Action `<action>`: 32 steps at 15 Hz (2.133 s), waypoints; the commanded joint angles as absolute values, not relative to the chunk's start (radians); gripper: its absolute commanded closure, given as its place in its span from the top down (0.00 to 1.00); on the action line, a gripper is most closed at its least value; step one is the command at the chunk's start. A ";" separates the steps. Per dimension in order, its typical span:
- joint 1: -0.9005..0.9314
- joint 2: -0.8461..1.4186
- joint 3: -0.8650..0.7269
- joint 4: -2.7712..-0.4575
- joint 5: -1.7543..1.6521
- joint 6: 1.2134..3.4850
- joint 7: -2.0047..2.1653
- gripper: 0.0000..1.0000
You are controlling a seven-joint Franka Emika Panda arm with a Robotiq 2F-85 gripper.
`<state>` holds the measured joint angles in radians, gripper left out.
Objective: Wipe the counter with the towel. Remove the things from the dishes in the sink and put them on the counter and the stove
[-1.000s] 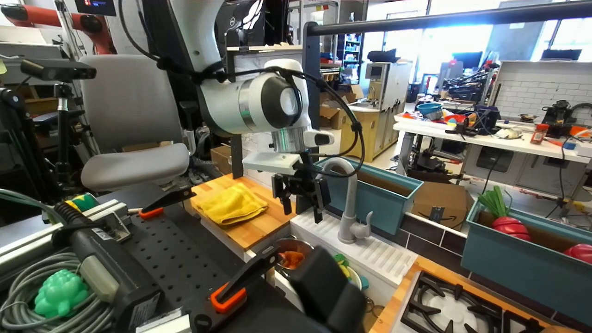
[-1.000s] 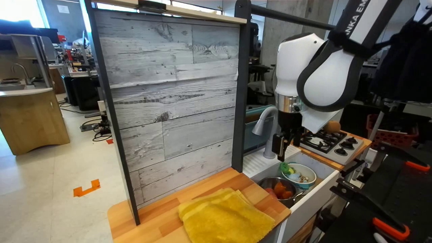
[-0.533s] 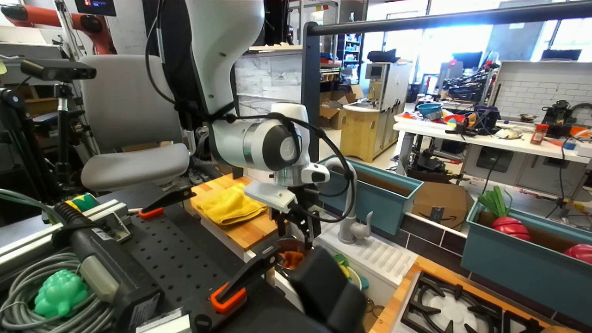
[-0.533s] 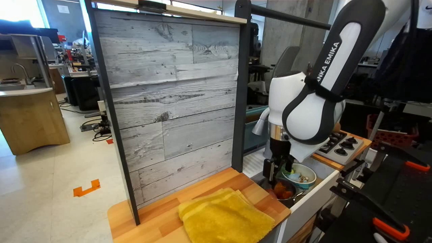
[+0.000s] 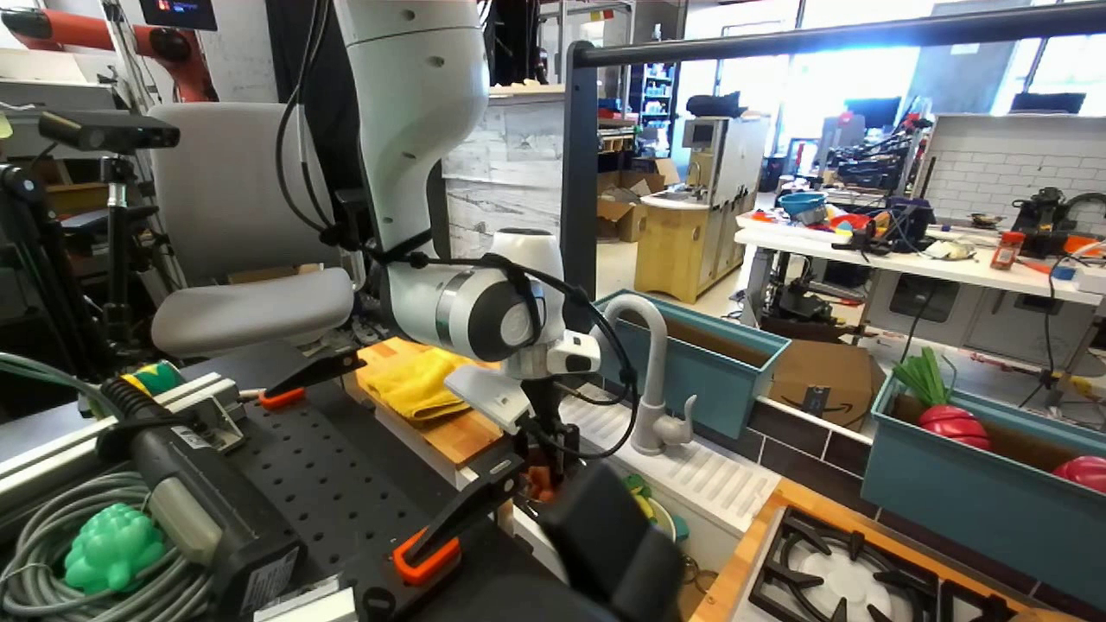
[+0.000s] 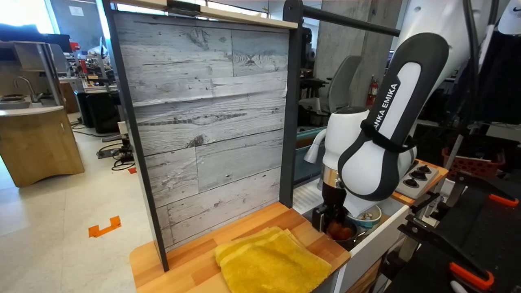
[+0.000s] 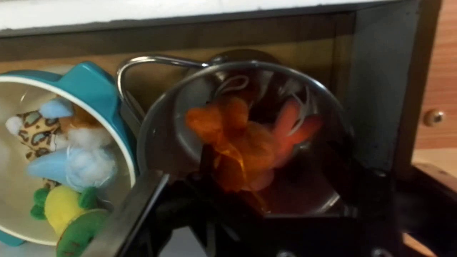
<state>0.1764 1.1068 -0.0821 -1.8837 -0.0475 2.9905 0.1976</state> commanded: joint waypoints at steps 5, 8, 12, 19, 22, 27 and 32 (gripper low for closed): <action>0.151 1.028 -0.046 -2.011 0.030 3.111 0.186 0.13; 0.131 0.991 -0.052 -2.063 0.058 3.112 0.192 0.00; 0.084 0.883 -0.005 -2.173 0.061 3.161 0.161 0.00; 0.079 0.773 0.074 -2.265 0.052 3.271 0.131 0.00; 0.061 0.726 0.126 -2.305 0.039 3.312 0.118 0.00; 0.104 0.709 0.165 -2.276 0.051 3.385 0.124 0.00; 0.197 0.764 0.094 -2.181 0.081 3.296 0.130 0.27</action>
